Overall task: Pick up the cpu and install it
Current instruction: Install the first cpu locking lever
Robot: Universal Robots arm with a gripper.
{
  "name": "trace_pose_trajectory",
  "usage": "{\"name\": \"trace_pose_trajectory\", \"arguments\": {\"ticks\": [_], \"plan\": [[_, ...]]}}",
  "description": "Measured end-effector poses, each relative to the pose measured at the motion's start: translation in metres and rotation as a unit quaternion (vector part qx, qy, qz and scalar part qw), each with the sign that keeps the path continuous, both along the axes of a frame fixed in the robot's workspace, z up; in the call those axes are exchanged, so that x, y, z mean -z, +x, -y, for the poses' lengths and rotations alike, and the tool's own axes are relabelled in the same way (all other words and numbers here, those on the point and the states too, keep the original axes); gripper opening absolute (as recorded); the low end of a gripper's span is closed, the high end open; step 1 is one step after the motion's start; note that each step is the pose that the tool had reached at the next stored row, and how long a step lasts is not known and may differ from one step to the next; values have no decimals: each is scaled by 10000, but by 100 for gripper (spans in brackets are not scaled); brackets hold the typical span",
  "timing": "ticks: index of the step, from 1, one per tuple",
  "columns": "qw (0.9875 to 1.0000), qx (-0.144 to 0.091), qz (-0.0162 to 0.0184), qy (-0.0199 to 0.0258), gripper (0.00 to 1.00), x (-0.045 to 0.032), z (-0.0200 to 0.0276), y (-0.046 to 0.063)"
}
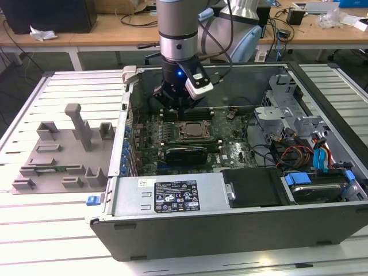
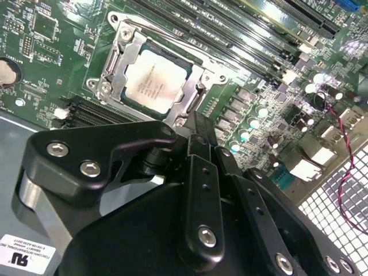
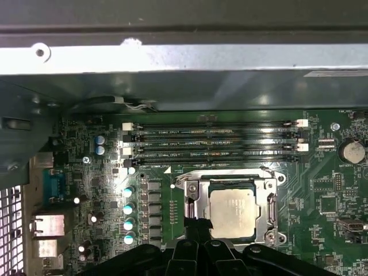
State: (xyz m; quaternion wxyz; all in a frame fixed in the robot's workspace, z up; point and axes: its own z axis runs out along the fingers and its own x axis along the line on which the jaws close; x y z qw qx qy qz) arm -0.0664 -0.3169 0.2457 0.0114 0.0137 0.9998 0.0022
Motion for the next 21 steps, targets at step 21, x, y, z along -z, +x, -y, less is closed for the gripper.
{"name": "trace_pose_trajectory", "arguments": {"ticks": [21], "plan": [[9994,-1,15,338,11,-69,0,-230]]}}
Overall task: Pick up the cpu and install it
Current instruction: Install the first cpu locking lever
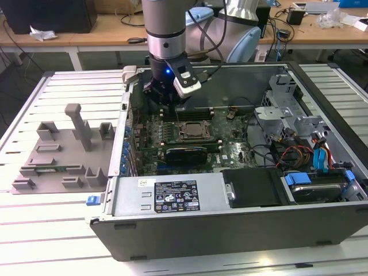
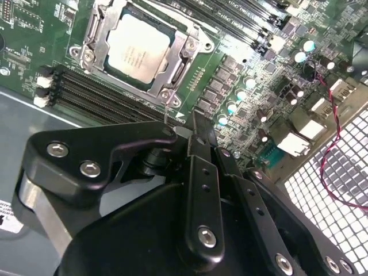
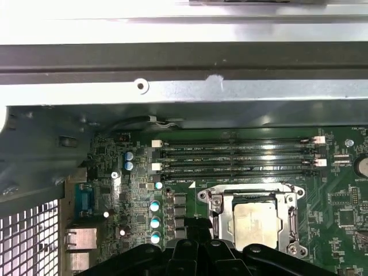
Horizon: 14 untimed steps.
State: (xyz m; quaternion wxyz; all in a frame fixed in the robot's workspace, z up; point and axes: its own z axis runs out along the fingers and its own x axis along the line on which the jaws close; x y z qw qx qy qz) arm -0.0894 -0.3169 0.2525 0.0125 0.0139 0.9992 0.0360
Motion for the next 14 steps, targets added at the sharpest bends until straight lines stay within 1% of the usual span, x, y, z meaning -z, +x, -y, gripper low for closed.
{"name": "trace_pose_trajectory", "arguments": {"ticks": [3,5,6,8,9,11,13,14], "plan": [[10000,0,-2,14,11,1,1,-13],[10000,-1,-1,47,11,8,1,-24],[10000,-1,-1,86,11,10,1,-26],[9997,-1,-1,235,11,12,1,-30],[9995,-2,-1,331,11,13,0,-34],[9988,-3,-1,499,11,15,1,-38],[9978,-3,-1,668,11,16,1,-41],[9977,-3,0,683,11,16,0,-41]]}}
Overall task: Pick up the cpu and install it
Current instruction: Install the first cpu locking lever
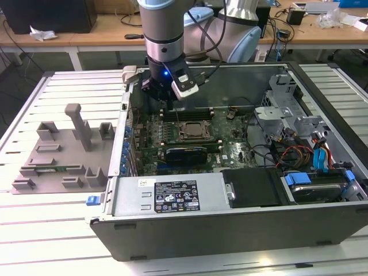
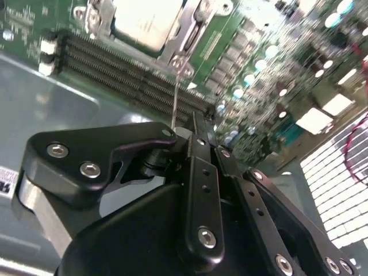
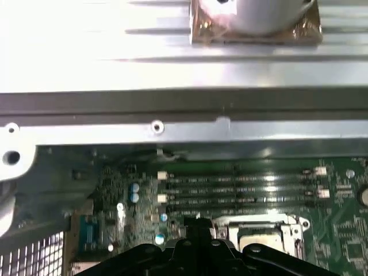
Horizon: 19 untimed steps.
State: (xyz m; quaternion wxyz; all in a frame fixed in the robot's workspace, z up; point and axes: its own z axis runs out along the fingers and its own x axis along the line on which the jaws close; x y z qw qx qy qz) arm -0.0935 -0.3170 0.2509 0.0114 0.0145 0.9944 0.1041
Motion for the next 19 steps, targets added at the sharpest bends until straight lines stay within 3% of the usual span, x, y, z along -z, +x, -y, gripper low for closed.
{"name": "trace_pose_trajectory", "arguments": {"ticks": [5,11,15,16,17,18,19], "plan": [[10000,-1,-1,3,11,0,0,34],[10000,0,-8,-2,11,2,0,316],[10000,0,-4,-9,11,4,0,351],[10000,1,52,-9,11,14,0,351],[9999,0,142,-9,11,23,0,351],[9998,0,190,-8,11,29,2,351],[9998,0,203,-7,11,33,2,351]]}}
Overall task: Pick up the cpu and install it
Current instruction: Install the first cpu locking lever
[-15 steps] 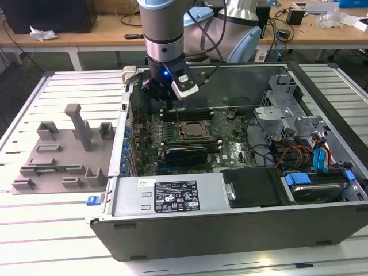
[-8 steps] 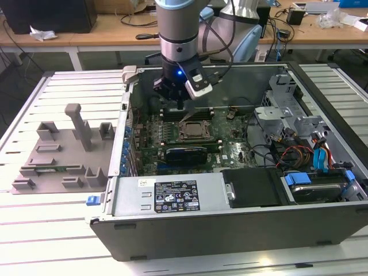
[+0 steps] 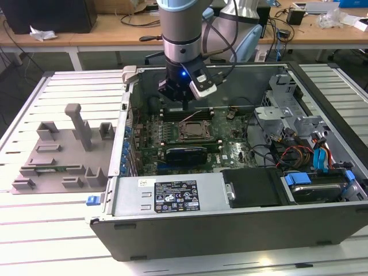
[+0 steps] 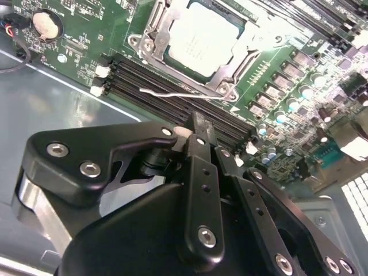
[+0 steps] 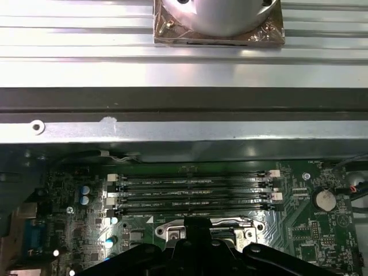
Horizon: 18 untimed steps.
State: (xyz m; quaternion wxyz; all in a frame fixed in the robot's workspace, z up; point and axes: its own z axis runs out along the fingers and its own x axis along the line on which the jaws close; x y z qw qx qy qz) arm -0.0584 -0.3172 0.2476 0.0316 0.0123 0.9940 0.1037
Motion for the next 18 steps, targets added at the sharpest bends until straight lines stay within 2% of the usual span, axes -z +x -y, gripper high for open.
{"name": "trace_pose_trajectory", "arguments": {"ticks": [3,4,8,9,13,17,18], "plan": [[10000,1,1,5,11,1,0,0],[10000,1,14,5,11,11,0,-1],[10000,0,88,4,11,40,0,0],[9999,0,116,5,11,54,0,0],[9999,0,160,9,11,82,0,5],[9996,0,272,19,11,126,16,5],[9996,0,289,20,11,153,20,5]]}}
